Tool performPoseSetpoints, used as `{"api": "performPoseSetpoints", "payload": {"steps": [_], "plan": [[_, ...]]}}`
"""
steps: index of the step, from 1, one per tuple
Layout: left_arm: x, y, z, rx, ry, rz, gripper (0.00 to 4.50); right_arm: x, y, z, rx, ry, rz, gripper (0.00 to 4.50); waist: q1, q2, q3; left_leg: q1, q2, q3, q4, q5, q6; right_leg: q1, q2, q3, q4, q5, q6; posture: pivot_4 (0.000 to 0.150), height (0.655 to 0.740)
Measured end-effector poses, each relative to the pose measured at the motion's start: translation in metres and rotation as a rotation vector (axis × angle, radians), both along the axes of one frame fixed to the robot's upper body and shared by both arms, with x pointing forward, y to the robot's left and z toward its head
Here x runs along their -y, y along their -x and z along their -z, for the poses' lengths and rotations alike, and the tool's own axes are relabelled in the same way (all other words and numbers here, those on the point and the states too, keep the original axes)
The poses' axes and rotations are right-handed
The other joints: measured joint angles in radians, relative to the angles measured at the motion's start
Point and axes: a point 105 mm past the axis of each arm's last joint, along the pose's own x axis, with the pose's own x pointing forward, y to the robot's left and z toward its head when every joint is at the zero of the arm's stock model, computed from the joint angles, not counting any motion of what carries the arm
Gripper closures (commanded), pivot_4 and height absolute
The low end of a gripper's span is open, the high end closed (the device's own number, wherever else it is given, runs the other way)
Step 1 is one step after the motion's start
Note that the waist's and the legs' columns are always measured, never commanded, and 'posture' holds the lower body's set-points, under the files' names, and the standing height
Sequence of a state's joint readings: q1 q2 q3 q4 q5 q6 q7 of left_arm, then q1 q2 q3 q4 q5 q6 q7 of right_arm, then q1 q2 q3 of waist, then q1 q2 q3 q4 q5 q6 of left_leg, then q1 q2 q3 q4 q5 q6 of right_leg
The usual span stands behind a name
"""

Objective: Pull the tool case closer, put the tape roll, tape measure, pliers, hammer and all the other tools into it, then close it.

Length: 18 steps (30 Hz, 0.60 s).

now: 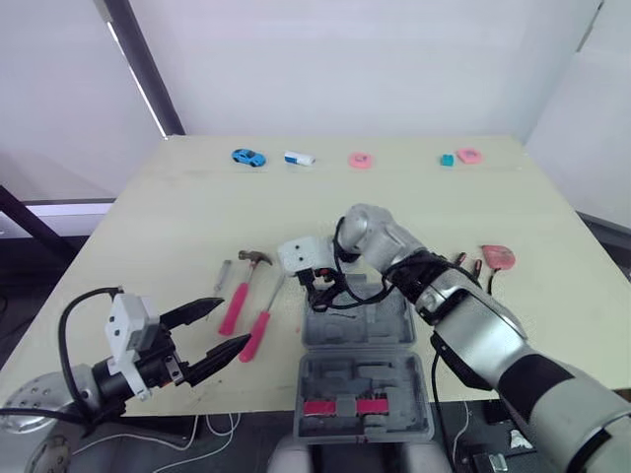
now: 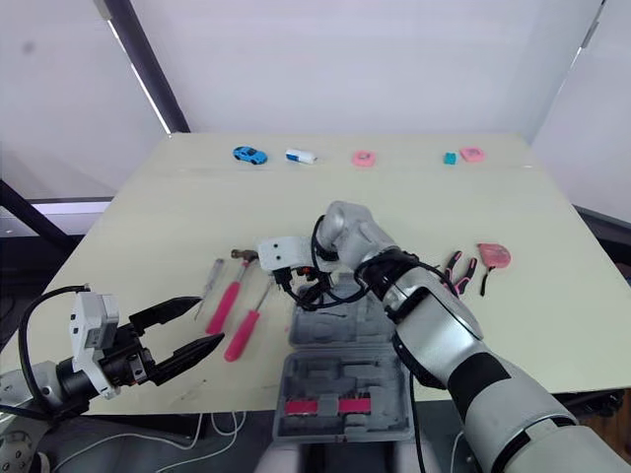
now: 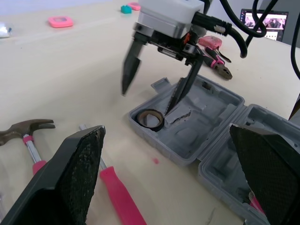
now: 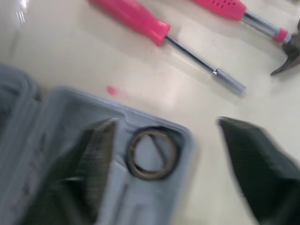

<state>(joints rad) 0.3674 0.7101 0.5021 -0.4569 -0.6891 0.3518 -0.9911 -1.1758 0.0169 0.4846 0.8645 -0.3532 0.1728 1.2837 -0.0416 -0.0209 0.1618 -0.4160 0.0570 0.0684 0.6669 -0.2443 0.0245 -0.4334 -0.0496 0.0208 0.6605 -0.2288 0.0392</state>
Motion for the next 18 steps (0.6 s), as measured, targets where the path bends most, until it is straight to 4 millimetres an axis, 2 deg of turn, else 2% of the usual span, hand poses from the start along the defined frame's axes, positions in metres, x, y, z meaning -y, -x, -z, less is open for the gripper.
{"api": "performPoseSetpoints", "payload": {"steps": [1,11,18], "plan": [[0.000,0.000,0.000,0.003,0.000,0.002,0.00,0.003,0.000,0.003,-0.021,-0.022,0.028,2.53,-0.001,0.000,0.000,0.000,0.000,0.000,0.000,0.000,0.000,0.000,0.000,0.000,0.000,0.000,0.000,0.150,0.7395],[-0.004,-0.005,-0.001,0.008,0.004,0.008,0.00,0.012,-0.005,0.014,-0.107,-0.334,0.282,2.53,-0.002,0.000,0.000,0.000,0.000,0.000,0.000,0.000,0.000,0.000,0.001,0.000,0.000,0.000,0.000,0.150,0.7395],[-0.004,-0.006,-0.003,0.013,-0.003,0.020,0.00,0.025,-0.002,0.044,-0.186,-0.397,0.382,2.53,-0.003,-0.001,0.000,0.000,0.000,0.001,0.000,0.000,0.000,0.000,0.001,0.001,0.000,0.000,0.000,0.150,0.7395]]}}
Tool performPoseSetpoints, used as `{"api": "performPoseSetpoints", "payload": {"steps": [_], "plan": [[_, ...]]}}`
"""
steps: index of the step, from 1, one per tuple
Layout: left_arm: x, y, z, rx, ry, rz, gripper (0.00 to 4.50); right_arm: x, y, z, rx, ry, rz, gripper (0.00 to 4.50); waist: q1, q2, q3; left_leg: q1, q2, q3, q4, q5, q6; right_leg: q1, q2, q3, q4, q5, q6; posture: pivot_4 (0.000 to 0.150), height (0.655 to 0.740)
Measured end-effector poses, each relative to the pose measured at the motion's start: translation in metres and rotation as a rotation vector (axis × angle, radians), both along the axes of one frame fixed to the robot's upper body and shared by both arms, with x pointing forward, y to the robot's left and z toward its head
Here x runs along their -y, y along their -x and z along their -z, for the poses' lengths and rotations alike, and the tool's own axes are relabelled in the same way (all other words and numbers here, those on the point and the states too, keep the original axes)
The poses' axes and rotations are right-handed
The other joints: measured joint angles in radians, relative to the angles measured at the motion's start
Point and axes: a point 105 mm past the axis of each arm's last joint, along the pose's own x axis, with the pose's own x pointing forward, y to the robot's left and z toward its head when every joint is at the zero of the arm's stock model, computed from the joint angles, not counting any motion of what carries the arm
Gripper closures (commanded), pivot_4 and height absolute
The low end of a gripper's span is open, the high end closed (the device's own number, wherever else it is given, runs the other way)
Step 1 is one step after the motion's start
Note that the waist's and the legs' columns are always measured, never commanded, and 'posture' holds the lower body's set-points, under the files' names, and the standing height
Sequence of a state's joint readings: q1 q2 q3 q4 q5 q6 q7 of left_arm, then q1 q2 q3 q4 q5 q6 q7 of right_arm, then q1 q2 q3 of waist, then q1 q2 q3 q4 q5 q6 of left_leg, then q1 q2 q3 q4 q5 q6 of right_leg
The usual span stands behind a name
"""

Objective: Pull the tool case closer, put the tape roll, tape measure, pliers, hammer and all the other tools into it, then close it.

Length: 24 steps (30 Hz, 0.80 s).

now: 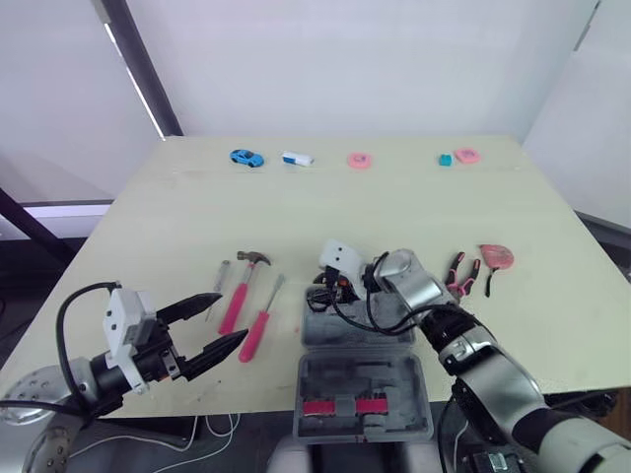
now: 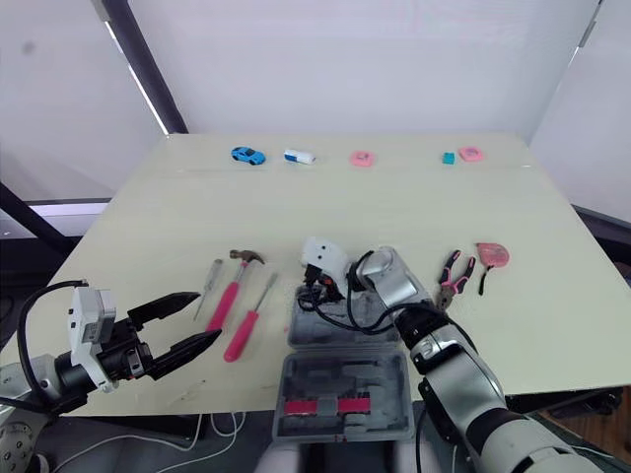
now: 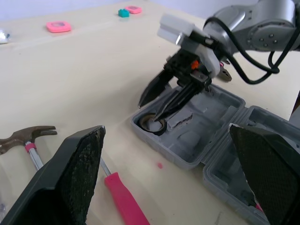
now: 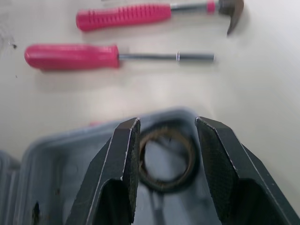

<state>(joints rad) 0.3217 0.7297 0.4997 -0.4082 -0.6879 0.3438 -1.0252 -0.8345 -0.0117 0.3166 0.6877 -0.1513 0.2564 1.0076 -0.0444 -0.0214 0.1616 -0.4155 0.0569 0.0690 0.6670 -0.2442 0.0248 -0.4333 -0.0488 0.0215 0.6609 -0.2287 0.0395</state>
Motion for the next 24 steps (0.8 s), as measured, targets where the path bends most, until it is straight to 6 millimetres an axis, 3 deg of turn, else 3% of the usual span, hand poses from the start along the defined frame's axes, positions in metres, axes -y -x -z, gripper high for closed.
{"api": "performPoseSetpoints", "payload": {"steps": [4,14,16,19,21,24], "plan": [[0.000,-0.001,-0.001,0.002,-0.002,0.002,0.00,0.004,-0.003,0.010,0.001,0.011,0.032,2.53,-0.001,0.000,0.000,0.000,0.000,0.000,0.000,0.000,0.000,0.000,0.000,0.000,0.000,0.000,0.000,0.150,0.7395],[0.002,-0.001,0.003,-0.011,0.004,0.010,0.00,0.004,-0.004,0.012,0.005,0.030,0.034,2.53,-0.001,-0.001,0.000,0.002,0.000,0.000,0.000,0.000,0.000,0.001,0.001,0.000,0.001,0.000,0.000,0.150,0.7395],[0.003,-0.003,0.001,-0.005,0.003,0.011,0.00,0.006,-0.005,0.006,0.036,-0.003,0.035,2.53,0.000,0.000,0.000,0.001,0.000,0.000,0.000,0.000,0.000,0.001,0.000,0.000,0.000,0.000,0.000,0.150,0.7395],[0.003,-0.004,0.001,-0.002,-0.003,0.006,0.00,0.009,-0.004,-0.020,0.095,-0.126,0.045,2.53,0.002,0.000,0.000,0.000,0.000,-0.001,0.000,0.000,0.000,0.001,0.000,0.000,0.000,0.000,0.000,0.150,0.7395],[-0.001,-0.005,0.003,-0.005,-0.016,-0.027,0.00,0.018,0.005,-0.042,0.117,-0.255,0.055,2.53,0.005,-0.001,0.000,0.000,0.000,-0.001,0.000,0.000,0.000,0.001,0.000,0.000,-0.001,0.000,0.001,0.150,0.7395],[-0.006,-0.004,0.006,-0.003,-0.007,-0.077,0.00,0.043,0.016,-0.053,0.116,-0.363,0.102,2.53,0.009,-0.001,0.000,-0.001,0.000,-0.001,-0.001,0.000,0.000,0.001,0.000,-0.001,-0.002,0.000,0.001,0.150,0.7395]]}}
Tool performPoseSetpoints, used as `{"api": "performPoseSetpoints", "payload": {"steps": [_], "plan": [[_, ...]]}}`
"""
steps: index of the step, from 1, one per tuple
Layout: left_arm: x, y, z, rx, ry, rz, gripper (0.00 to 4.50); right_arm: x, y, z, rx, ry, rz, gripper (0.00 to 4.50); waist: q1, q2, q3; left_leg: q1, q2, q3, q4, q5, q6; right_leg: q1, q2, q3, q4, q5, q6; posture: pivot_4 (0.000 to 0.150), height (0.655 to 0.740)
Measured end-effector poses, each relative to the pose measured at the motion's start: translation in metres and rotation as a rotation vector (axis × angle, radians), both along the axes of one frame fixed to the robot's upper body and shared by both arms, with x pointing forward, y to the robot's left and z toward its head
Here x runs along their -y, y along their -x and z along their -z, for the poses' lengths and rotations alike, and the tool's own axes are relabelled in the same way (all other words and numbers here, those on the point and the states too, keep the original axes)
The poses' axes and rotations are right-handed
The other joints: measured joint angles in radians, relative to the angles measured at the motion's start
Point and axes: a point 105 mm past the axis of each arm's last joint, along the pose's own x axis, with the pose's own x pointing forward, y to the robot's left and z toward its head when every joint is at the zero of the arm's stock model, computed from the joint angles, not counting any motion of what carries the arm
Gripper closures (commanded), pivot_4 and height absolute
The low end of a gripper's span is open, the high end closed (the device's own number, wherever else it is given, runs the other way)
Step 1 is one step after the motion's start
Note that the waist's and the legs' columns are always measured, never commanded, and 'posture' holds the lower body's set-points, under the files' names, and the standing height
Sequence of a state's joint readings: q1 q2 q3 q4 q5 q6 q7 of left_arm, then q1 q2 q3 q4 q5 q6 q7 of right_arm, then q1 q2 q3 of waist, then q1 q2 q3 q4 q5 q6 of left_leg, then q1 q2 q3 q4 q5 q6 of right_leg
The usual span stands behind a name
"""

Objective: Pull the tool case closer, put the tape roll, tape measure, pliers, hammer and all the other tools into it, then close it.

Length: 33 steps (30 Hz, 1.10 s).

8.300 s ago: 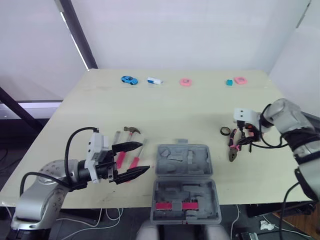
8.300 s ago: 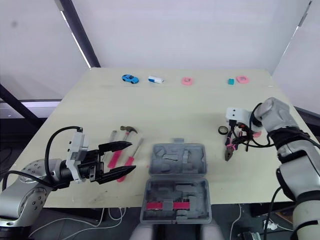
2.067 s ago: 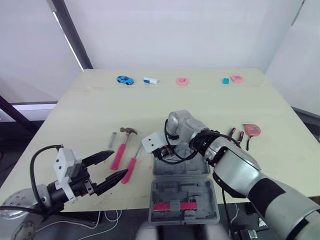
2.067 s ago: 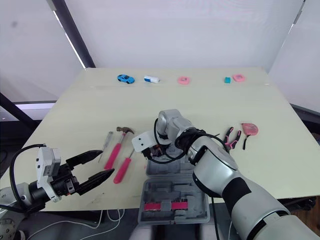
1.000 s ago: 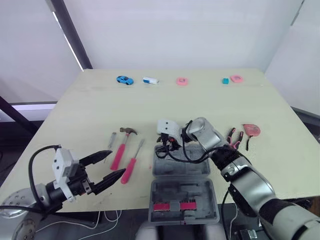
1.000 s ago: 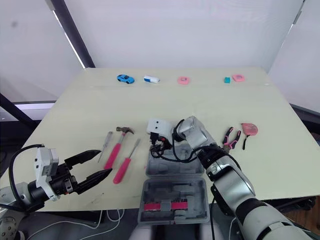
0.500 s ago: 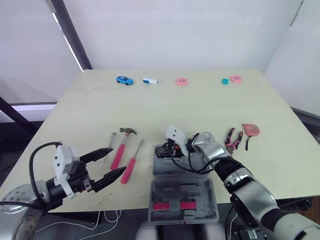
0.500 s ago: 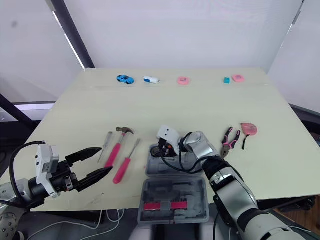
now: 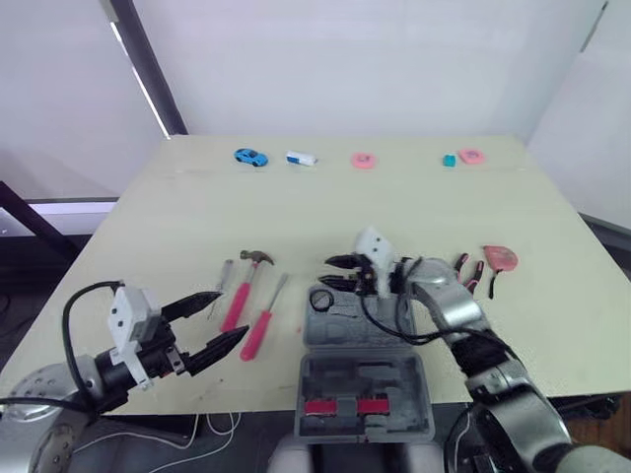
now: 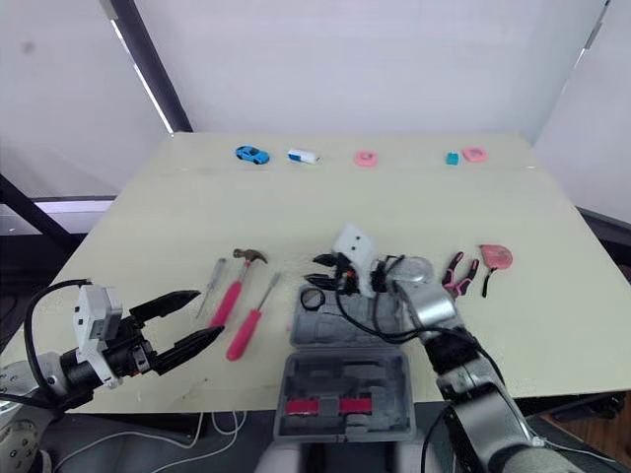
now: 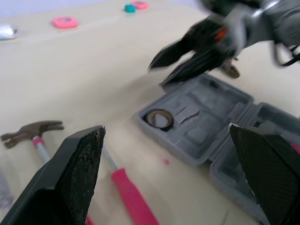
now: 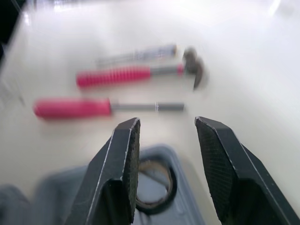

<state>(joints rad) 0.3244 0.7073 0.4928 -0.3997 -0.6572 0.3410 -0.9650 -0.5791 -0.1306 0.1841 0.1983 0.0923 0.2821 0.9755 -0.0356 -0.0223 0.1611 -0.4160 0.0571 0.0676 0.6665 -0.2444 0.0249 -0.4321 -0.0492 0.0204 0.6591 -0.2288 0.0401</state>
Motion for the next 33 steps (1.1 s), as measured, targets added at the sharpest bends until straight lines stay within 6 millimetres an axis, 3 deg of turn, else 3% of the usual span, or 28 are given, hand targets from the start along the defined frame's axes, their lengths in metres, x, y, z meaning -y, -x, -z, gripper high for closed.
{"api": "performPoseSetpoints", "payload": {"steps": [2,6,7,14,19,21,25,26,33], "plan": [[-0.007,0.001,0.002,0.006,0.015,-0.055,0.00,0.042,0.011,0.002,-0.014,-0.033,0.091,2.53,0.005,0.000,0.000,0.000,0.000,0.001,0.000,0.000,0.000,0.000,-0.001,0.000,-0.001,0.000,0.000,0.150,0.7395],[-0.020,0.002,0.013,-0.016,0.029,-0.132,0.00,0.106,0.022,0.005,-0.028,-0.058,0.277,2.53,0.006,-0.001,0.000,0.001,-0.001,0.001,0.000,0.000,0.000,0.000,-0.001,0.001,-0.001,0.000,0.000,0.150,0.7395],[-0.025,0.002,0.016,-0.013,0.026,-0.159,0.00,0.131,0.029,0.006,-0.020,-0.043,0.349,2.53,0.007,-0.001,0.000,0.001,-0.001,0.001,0.000,0.000,0.000,0.001,0.000,0.001,-0.001,0.000,0.000,0.150,0.7395],[-0.044,-0.001,0.029,-0.019,0.035,-0.242,0.00,0.217,0.063,0.027,-0.077,-0.040,0.671,2.53,0.004,-0.002,0.000,0.002,0.000,0.001,0.000,0.000,0.000,0.000,0.001,0.002,-0.001,-0.001,0.002,0.150,0.7395],[-0.069,0.000,0.045,-0.055,0.049,-0.316,0.00,0.263,0.106,0.040,-0.100,-0.080,0.893,2.53,0.005,-0.003,-0.001,0.001,0.000,0.001,0.000,0.000,0.000,0.000,0.000,0.002,-0.001,-0.003,0.003,0.150,0.7395],[-0.077,0.002,0.050,-0.071,0.060,-0.345,0.00,0.279,0.120,0.045,-0.110,-0.098,0.971,2.02,0.007,-0.003,-0.002,0.001,0.000,0.001,0.000,0.000,0.000,0.000,0.000,0.002,-0.002,-0.003,0.004,0.150,0.7395],[-0.088,0.003,0.055,-0.082,0.072,-0.367,0.00,0.304,0.139,0.053,-0.102,-0.095,1.075,0.32,0.002,-0.004,-0.002,0.003,0.002,-0.001,0.001,-0.002,-0.002,0.000,-0.004,0.002,-0.002,-0.003,0.004,0.150,0.7395],[-0.088,0.003,0.057,-0.088,0.075,-0.368,0.00,0.309,0.144,0.055,-0.104,-0.098,1.089,0.06,0.001,-0.004,-0.002,0.003,0.003,-0.001,0.001,-0.002,-0.003,-0.001,-0.005,0.002,-0.002,-0.003,0.004,0.150,0.7395],[-0.088,0.005,0.059,-0.097,0.082,-0.361,0.00,0.316,0.153,0.058,-0.108,-0.113,1.090,0.06,0.000,-0.004,-0.003,0.003,0.003,-0.002,0.000,-0.003,-0.004,-0.001,-0.007,0.001,-0.002,-0.003,0.004,0.150,0.7395]]}}
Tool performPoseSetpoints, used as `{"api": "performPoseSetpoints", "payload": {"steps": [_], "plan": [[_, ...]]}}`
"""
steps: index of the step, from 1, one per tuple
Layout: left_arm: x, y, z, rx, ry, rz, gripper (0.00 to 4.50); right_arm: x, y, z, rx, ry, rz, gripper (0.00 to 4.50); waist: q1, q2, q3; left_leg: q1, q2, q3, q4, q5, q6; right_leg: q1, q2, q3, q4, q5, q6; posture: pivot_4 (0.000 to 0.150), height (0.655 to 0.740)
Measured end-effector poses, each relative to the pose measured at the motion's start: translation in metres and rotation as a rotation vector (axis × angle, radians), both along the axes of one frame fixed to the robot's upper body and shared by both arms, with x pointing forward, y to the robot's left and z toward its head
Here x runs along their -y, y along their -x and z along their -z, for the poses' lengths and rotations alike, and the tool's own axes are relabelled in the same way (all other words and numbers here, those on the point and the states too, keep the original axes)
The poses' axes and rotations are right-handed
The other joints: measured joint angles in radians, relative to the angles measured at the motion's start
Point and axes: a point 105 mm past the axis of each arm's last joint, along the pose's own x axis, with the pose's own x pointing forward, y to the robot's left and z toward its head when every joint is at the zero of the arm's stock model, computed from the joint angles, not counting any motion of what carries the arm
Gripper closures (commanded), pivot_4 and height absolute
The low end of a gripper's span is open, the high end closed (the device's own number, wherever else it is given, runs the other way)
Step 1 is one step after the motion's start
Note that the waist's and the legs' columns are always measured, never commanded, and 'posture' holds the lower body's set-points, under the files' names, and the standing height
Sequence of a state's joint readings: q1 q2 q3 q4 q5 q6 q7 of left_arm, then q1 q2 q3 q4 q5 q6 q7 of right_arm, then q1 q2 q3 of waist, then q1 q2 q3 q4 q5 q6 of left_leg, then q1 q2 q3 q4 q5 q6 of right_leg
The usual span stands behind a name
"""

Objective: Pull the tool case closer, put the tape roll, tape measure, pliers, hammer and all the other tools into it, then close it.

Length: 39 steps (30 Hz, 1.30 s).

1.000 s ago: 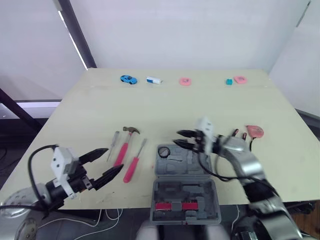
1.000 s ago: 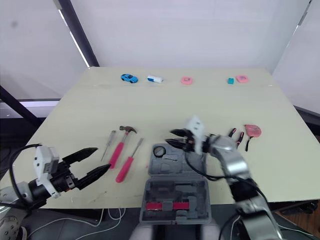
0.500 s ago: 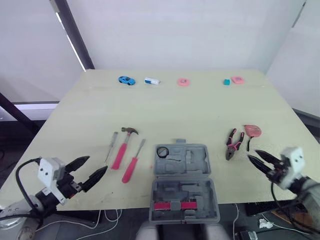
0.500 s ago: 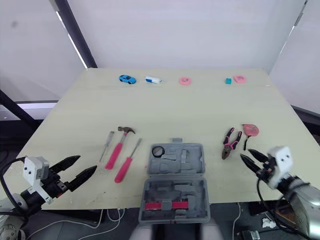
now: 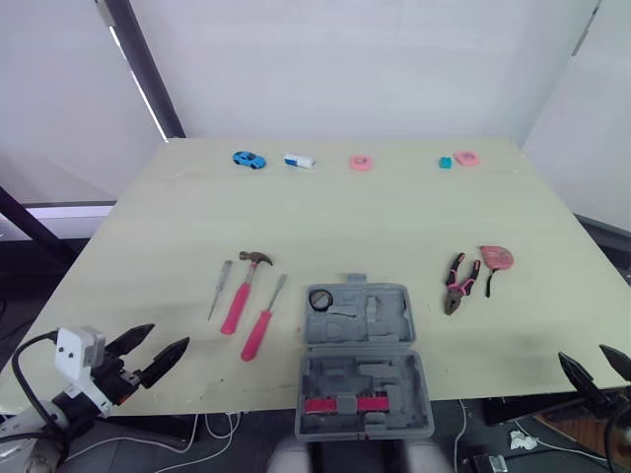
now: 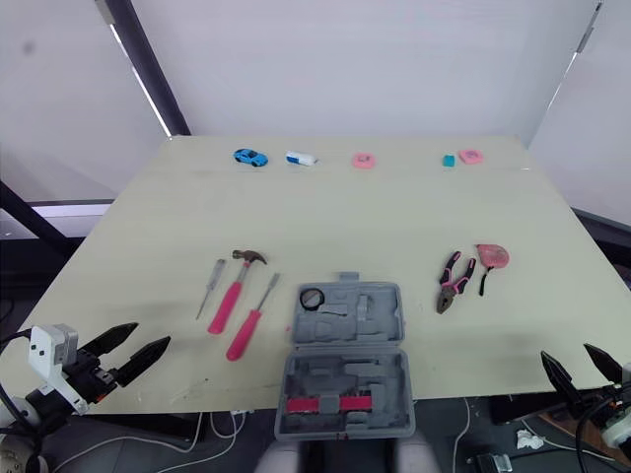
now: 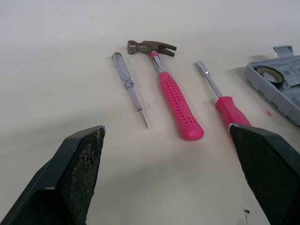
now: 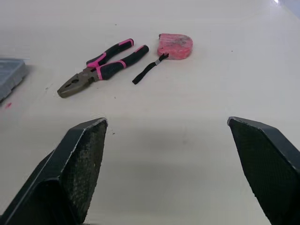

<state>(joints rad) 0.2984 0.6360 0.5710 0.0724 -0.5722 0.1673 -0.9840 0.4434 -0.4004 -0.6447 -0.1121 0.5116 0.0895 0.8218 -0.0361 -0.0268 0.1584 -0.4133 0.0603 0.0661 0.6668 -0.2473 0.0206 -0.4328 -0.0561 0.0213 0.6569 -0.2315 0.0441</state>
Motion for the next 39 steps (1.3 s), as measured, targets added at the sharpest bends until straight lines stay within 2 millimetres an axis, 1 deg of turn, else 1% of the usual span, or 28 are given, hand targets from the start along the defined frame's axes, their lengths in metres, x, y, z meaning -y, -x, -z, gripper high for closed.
{"api": "performPoseSetpoints", "payload": {"steps": [3,4,5,6,7,9,10,11,12,13,14,15,16,18,19,20,21,23,26,27,30,33,36,37,39], "plan": [[0.004,0.005,0.002,-0.023,-0.002,0.041,0.00,0.000,-0.004,0.000,-0.011,0.002,-0.012,0.06,0.000,0.000,0.000,0.000,0.000,-0.001,-0.001,0.000,0.000,-0.001,0.000,-0.001,0.000,0.001,-0.001,0.150,0.7395],[0.006,0.006,0.003,-0.033,-0.011,0.065,0.00,-0.001,-0.008,0.000,-0.014,-0.004,-0.008,0.06,0.001,0.000,0.000,0.000,0.000,-0.001,-0.001,0.000,0.000,-0.001,0.000,-0.002,0.000,0.001,-0.002,0.150,0.7395],[0.012,0.007,0.003,-0.051,-0.039,0.116,0.00,-0.003,-0.016,0.001,-0.026,-0.013,0.003,0.06,0.000,0.000,0.000,-0.001,0.000,-0.002,-0.001,0.000,0.000,-0.001,-0.003,-0.002,0.000,0.002,-0.003,0.150,0.7395],[0.014,0.007,0.002,-0.051,-0.044,0.126,0.00,-0.003,-0.017,0.002,-0.030,-0.014,0.005,0.06,0.000,0.000,0.000,-0.001,0.000,-0.002,-0.001,0.000,0.000,-0.001,-0.005,-0.002,0.000,0.002,-0.003,0.150,0.7395],[0.017,0.006,0.000,-0.045,-0.050,0.149,0.00,-0.004,-0.024,0.002,-0.042,-0.010,0.016,0.06,0.000,0.001,0.000,-0.001,0.000,-0.002,-0.001,0.000,0.000,-0.001,-0.006,-0.003,0.000,0.002,-0.003,0.150,0.7395],[0.027,0.003,-0.004,-0.042,-0.080,0.215,0.00,-0.005,-0.037,0.000,-0.054,-0.004,0.033,0.06,0.001,0.002,0.000,-0.001,-0.002,-0.001,-0.001,0.000,0.000,-0.001,-0.009,-0.005,0.000,0.002,-0.003,0.150,0.7395],[0.034,0.002,-0.006,-0.044,-0.101,0.256,0.00,-0.007,-0.045,-0.006,-0.037,-0.007,0.039,0.06,0.001,0.002,0.000,-0.001,-0.002,-0.001,-0.001,0.000,0.000,-0.001,-0.009,-0.005,0.000,0.002,-0.003,0.150,0.7395],[0.045,-0.001,-0.009,-0.033,-0.110,0.308,0.00,-0.010,-0.054,-0.015,-0.016,-0.008,0.038,0.06,0.002,0.002,0.000,-0.001,-0.003,-0.001,-0.001,0.000,0.000,-0.001,-0.008,-0.005,0.000,0.002,-0.004,0.150,0.7395],[0.050,-0.002,-0.011,-0.025,-0.110,0.328,0.00,-0.012,-0.058,-0.017,-0.009,-0.009,0.038,0.06,0.002,0.002,0.000,-0.001,-0.003,-0.001,-0.001,0.000,0.001,-0.001,-0.006,-0.005,0.000,0.002,-0.004,0.150,0.7395],[0.062,-0.006,-0.016,-0.013,-0.111,0.379,0.00,-0.016,-0.068,-0.021,-0.005,-0.013,0.035,0.06,0.003,0.002,0.000,-0.002,-0.003,-0.001,-0.001,0.002,0.004,0.000,-0.006,-0.005,0.000,0.002,-0.004,0.150,0.7395],[0.070,-0.008,-0.020,0.002,-0.112,0.413,0.00,-0.020,-0.073,-0.024,-0.002,-0.016,0.028,0.06,0.003,0.002,0.000,-0.002,-0.003,-0.001,-0.001,0.002,0.004,0.000,-0.005,-0.005,0.000,0.002,-0.004,0.150,0.7395],[0.071,-0.008,-0.021,0.004,-0.112,0.416,0.00,-0.020,-0.074,-0.024,-0.001,-0.016,0.028,0.06,0.004,0.002,0.000,-0.002,-0.004,-0.001,-0.001,0.003,0.004,0.000,-0.005,-0.005,0.000,0.002,-0.004,0.150,0.7395],[0.079,-0.011,-0.027,0.019,-0.113,0.455,0.00,-0.026,-0.081,-0.027,0.003,-0.005,0.021,0.06,0.006,0.002,0.000,-0.002,-0.004,-0.001,-0.001,0.002,0.005,0.001,-0.004,-0.006,0.000,0.002,-0.004,0.150,0.7395],[0.085,-0.013,-0.030,0.008,-0.094,0.483,0.00,-0.027,-0.090,-0.026,-0.015,0.013,0.049,0.06,0.008,0.002,0.000,-0.002,-0.005,-0.001,-0.001,0.002,0.005,0.000,-0.002,-0.006,-0.001,0.002,-0.004,0.150,0.7395],[0.094,-0.016,-0.036,0.021,-0.080,0.521,0.00,-0.030,-0.101,-0.029,-0.008,0.026,0.069,0.06,0.008,0.002,0.000,-0.003,-0.005,-0.001,-0.001,0.002,0.005,0.000,-0.001,-0.005,0.000,0.002,-0.004,0.150,0.7395],[0.126,-0.024,-0.070,0.100,-0.058,0.670,0.00,-0.049,-0.136,-0.044,0.026,-0.006,0.121,0.06,0.005,0.001,0.001,-0.001,-0.004,0.001,0.002,0.003,0.005,0.001,0.003,-0.005,0.002,0.003,-0.004,0.150,0.7395],[0.131,-0.023,-0.075,0.110,-0.056,0.693,0.00,-0.052,-0.139,-0.044,0.021,-0.005,0.123,0.06,0.004,0.002,0.000,-0.001,-0.004,0.001,0.001,0.003,0.005,0.001,0.004,-0.005,0.002,0.003,-0.004,0.150,0.7395],[0.134,-0.023,-0.076,0.090,-0.045,0.717,0.00,-0.051,-0.144,-0.038,-0.010,-0.004,0.155,0.06,0.004,0.002,0.000,-0.001,-0.004,0.001,0.000,0.003,0.005,0.001,0.005,-0.004,0.002,0.003,-0.004,0.150,0.7395],[0.143,-0.023,-0.078,0.038,-0.008,0.768,0.00,-0.051,-0.159,-0.027,-0.062,-0.025,0.215,0.06,0.002,0.002,0.000,-0.002,-0.004,0.002,0.000,0.003,0.005,0.001,0.005,-0.003,0.002,0.003,-0.004,0.150,0.7395],[0.145,-0.022,-0.080,0.032,-0.003,0.783,0.00,-0.051,-0.162,-0.026,-0.067,-0.025,0.221,0.06,0.001,0.002,0.000,-0.003,-0.004,0.002,0.000,0.003,0.005,0.001,0.005,-0.003,0.002,0.003,-0.004,0.150,0.7395],[0.155,-0.022,-0.097,0.053,-0.009,0.858,0.00,-0.048,-0.177,-0.022,-0.087,-0.035,0.268,0.06,0.000,0.002,0.001,-0.002,-0.004,0.002,0.001,0.003,0.005,0.001,0.006,-0.002,0.002,0.003,-0.004,0.150,0.7395],[0.159,-0.024,-0.104,0.068,-0.004,0.883,0.00,-0.045,-0.183,-0.017,-0.106,-0.039,0.293,0.06,-0.001,0.002,0.001,-0.002,-0.004,0.002,0.001,0.003,0.005,0.001,0.006,-0.002,0.002,0.003,-0.004,0.150,0.7395],[0.165,-0.024,-0.108,0.069,-0.014,0.913,0.00,-0.046,-0.189,-0.006,-0.140,-0.065,0.311,0.06,-0.004,0.002,0.001,-0.002,-0.004,0.002,0.000,0.003,0.005,0.001,0.006,-0.001,0.002,0.003,-0.003,0.150,0.7395],[0.169,-0.023,-0.113,0.086,-0.022,0.935,0.00,-0.044,-0.191,0.003,-0.164,-0.069,0.330,0.06,-0.004,0.002,0.001,-0.002,-0.004,0.002,0.000,0.003,0.005,0.001,0.007,-0.001,0.002,0.005,-0.001,0.150,0.7395],[0.171,-0.023,-0.116,0.096,-0.026,0.944,0.00,-0.042,-0.191,0.008,-0.177,-0.064,0.343,0.06,-0.005,0.002,0.001,-0.002,-0.004,0.002,0.000,0.003,0.005,0.001,0.007,-0.001,0.002,0.005,0.000,0.150,0.7395]]}}
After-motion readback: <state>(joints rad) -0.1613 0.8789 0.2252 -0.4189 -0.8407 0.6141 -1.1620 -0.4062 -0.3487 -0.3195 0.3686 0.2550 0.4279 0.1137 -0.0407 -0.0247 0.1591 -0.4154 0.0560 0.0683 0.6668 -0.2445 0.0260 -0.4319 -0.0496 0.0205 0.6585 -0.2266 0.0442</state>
